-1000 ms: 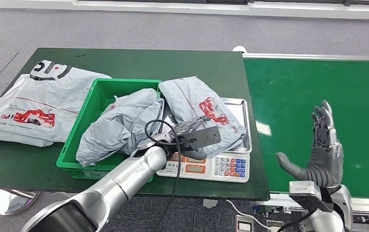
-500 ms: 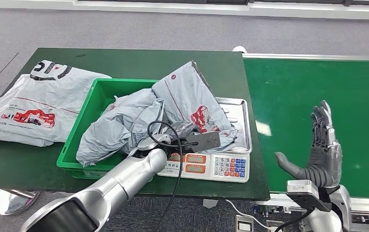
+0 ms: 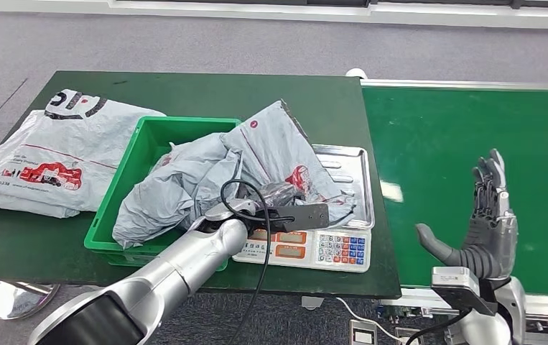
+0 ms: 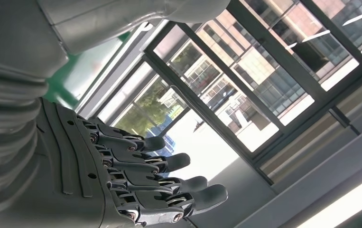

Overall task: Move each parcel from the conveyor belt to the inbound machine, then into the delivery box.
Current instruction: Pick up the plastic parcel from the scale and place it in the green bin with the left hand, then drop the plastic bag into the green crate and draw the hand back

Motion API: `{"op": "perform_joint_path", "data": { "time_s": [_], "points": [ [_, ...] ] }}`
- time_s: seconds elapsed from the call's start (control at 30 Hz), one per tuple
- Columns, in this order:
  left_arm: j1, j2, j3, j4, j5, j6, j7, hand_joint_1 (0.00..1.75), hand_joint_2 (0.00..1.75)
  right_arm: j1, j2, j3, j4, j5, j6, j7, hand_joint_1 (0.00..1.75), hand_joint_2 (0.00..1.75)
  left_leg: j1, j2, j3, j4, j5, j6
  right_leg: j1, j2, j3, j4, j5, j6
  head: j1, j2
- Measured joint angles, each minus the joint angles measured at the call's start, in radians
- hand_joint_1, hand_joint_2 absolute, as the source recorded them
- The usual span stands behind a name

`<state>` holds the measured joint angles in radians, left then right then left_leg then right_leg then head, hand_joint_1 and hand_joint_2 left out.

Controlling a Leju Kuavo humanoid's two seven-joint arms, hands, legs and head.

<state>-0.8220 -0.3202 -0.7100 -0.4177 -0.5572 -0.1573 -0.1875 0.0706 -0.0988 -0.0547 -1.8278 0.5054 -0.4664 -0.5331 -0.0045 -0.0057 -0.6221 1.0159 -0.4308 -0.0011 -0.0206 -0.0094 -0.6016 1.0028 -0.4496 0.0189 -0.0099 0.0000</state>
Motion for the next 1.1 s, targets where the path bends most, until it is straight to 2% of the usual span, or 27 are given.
{"op": "perform_joint_path", "data": {
  "time_s": [0.2,0.3,0.47,0.57,0.7,0.8,1.0,1.1],
  "points": [
    [0.015,0.001,0.008,-0.036,0.03,0.019,-0.058,1.75,1.75,0.001,0.006,-0.008,0.0,0.0,0.004,-0.002,0.0,1.75,0.0,0.0,0.0,0.0,0.0,0.0,0.0,0.0,0.0,0.0,0.0,0.0,0.0,0.0],
    [0.049,0.012,0.034,-0.104,0.074,0.119,-0.184,1.75,1.75,0.004,0.009,-0.012,-0.005,-0.002,0.011,-0.006,0.0,1.75,0.0,0.0,0.0,0.0,0.0,0.0,0.0,0.0,0.0,0.0,0.0,0.0,0.0,0.0],
    [0.163,0.079,0.108,-0.425,0.123,0.332,-0.417,1.75,1.75,0.005,0.009,-0.019,-0.016,-0.032,0.026,-0.015,0.0,1.75,0.0,0.001,0.0,0.0,-0.001,-0.002,0.0,0.002,-0.001,0.001,0.0,0.0,0.0,0.0],
    [0.238,0.146,0.129,-0.664,0.164,0.456,-0.497,1.75,1.75,0.005,-0.002,-0.02,-0.016,-0.067,0.019,-0.031,0.0,1.75,0.001,0.001,0.0,0.0,-0.001,-0.002,0.001,0.002,0.0,0.001,-0.002,-0.001,0.0,0.0],
    [0.302,0.239,0.131,-0.936,0.271,0.603,-0.513,1.75,1.75,0.008,-0.023,-0.022,-0.016,-0.1,0.0,-0.05,0.0,1.75,0.001,0.001,0.0,0.0,-0.002,-0.003,0.001,0.001,0.0,0.001,-0.003,-0.002,0.0,0.0],
    [0.327,0.285,0.131,-1.056,0.293,0.639,-0.513,1.75,1.75,0.012,-0.031,-0.023,-0.016,-0.108,-0.006,-0.055,0.0,1.75,0.001,0.001,0.0,0.0,-0.002,-0.003,0.001,0.001,0.0,0.0,-0.003,-0.001,0.0,0.0],
    [0.338,0.308,0.131,-1.114,0.295,0.652,-0.513,1.75,1.75,0.015,-0.035,-0.023,-0.016,-0.109,-0.009,-0.057,0.0,1.75,0.001,0.001,0.0,0.0,-0.002,-0.003,0.001,0.001,0.0,0.0,-0.003,-0.001,0.0,0.0],
    [0.362,0.346,0.133,-1.192,0.303,0.731,-0.512,1.75,1.75,0.027,-0.038,-0.023,-0.017,-0.112,-0.021,-0.058,0.0,1.75,0.001,0.001,0.001,0.0,-0.002,-0.003,0.001,0.001,0.0,0.0,-0.003,-0.001,0.0,0.0]
  ]
}}
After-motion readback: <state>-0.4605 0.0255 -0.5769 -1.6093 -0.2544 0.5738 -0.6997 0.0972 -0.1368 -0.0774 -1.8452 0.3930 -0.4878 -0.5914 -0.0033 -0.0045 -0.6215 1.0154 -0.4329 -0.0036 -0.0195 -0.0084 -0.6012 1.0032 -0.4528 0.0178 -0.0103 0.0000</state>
